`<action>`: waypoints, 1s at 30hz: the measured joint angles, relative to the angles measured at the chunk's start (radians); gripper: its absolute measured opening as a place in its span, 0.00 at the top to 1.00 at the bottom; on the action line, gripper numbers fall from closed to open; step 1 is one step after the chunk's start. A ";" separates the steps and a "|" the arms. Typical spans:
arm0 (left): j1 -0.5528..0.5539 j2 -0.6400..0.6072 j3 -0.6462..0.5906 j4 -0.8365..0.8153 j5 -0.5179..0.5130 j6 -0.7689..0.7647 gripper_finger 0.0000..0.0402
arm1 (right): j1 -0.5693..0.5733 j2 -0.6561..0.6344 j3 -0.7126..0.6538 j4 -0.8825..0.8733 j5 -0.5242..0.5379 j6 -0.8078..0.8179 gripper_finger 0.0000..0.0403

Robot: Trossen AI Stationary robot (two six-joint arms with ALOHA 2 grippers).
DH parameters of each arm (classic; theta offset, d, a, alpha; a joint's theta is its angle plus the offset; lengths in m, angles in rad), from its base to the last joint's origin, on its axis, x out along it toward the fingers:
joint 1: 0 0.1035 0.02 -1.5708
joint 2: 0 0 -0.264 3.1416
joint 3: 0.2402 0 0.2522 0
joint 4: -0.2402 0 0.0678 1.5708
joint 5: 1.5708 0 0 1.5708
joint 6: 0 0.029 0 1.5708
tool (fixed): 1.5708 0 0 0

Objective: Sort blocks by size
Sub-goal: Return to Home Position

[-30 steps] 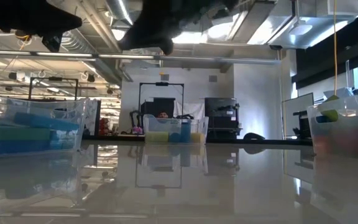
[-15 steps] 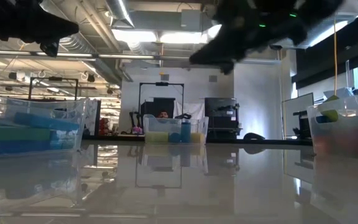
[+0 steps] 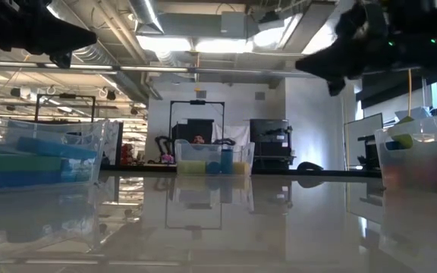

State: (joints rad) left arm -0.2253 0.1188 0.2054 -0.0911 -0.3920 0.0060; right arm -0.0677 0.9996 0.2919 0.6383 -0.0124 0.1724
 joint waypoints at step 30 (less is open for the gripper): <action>0.000 -0.115 0.000 -0.111 -0.006 -0.089 0.99 | 0.002 -0.626 -0.280 -0.204 0.160 0.034 0.98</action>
State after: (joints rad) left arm -0.2256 0.0041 0.2058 -0.2017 -0.3975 -0.0830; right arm -0.0658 0.3739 0.0116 0.4344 0.1471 0.2063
